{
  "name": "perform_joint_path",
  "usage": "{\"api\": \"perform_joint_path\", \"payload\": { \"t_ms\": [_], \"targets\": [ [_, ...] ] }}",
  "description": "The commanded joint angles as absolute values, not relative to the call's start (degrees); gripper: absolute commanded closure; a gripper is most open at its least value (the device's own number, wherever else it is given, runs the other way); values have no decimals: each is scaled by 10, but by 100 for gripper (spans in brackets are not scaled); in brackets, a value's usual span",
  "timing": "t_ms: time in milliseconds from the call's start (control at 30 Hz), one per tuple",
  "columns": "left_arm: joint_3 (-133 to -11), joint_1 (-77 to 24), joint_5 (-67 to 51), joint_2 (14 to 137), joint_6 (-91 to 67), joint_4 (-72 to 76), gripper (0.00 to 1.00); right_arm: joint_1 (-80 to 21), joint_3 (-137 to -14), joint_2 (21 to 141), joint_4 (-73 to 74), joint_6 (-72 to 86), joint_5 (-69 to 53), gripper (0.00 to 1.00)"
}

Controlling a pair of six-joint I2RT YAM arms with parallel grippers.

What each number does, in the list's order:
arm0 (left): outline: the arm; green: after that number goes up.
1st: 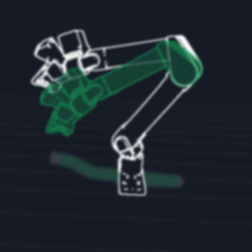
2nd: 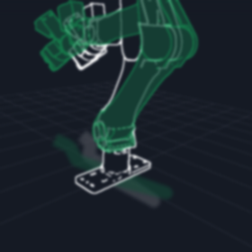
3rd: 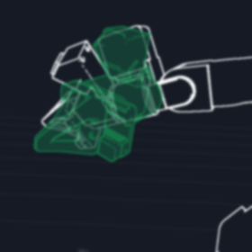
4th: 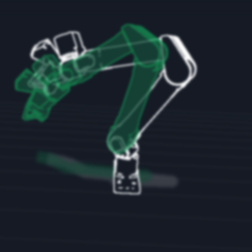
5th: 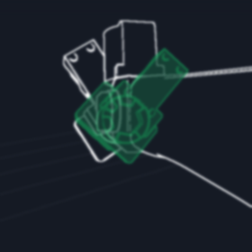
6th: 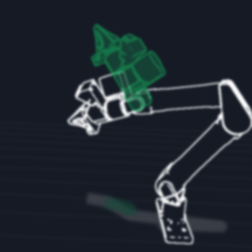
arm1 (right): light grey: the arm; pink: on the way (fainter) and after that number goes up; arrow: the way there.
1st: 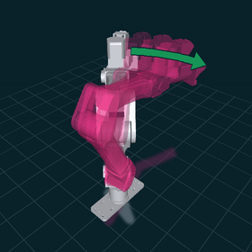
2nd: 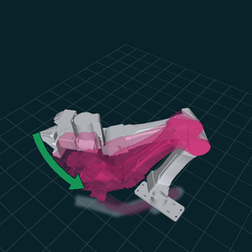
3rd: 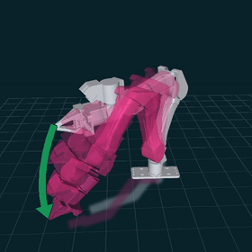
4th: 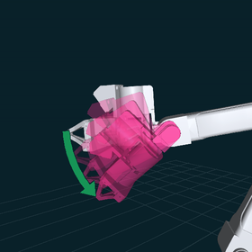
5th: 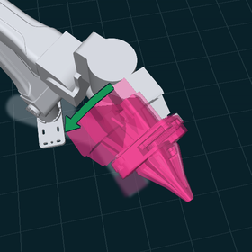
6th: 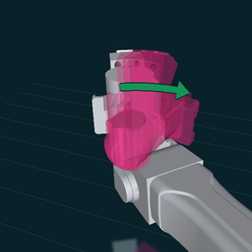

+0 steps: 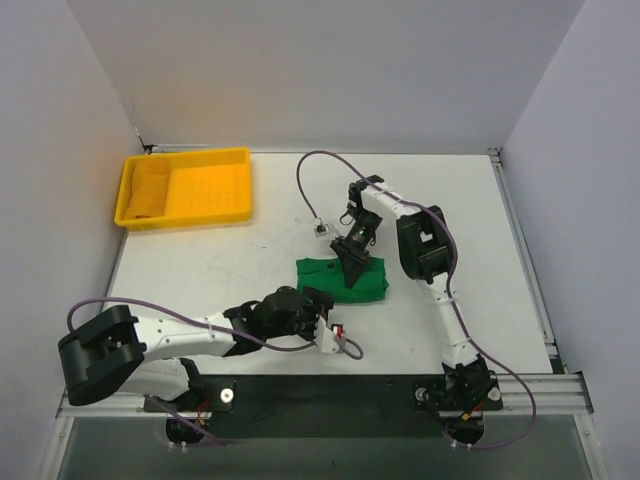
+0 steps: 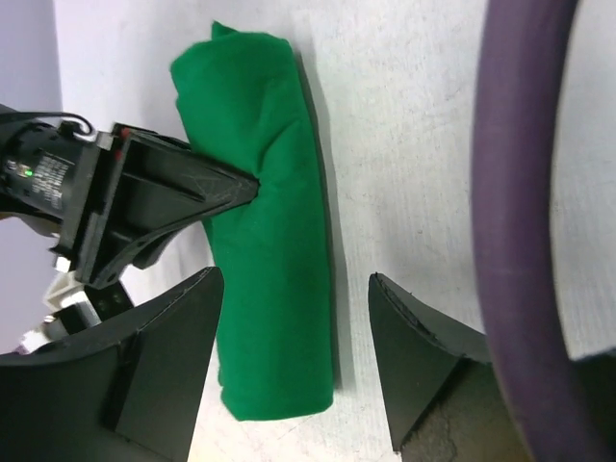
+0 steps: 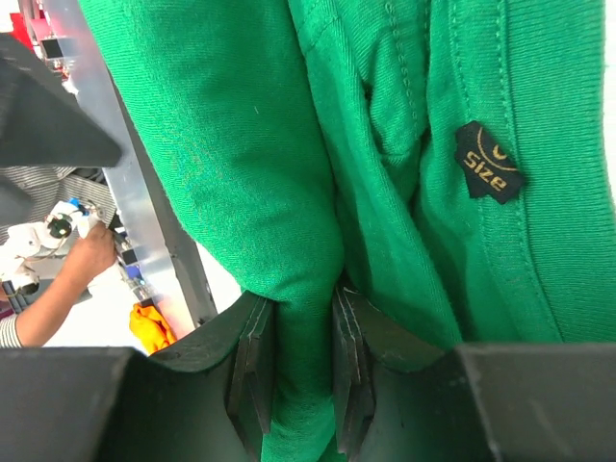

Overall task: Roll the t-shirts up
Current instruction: Roll the T-shirt to the center of the board.

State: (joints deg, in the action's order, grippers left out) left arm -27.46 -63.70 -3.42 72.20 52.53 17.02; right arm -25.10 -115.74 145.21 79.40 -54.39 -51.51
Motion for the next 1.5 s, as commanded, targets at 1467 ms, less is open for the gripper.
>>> {"api": "perform_joint_path", "payload": {
  "t_ms": [1467],
  "targets": [
    [-631, -314, -76, 961, 146, -237, 82, -264, -1201, 1509, 873, -487, -457, 87]
  ]
}}
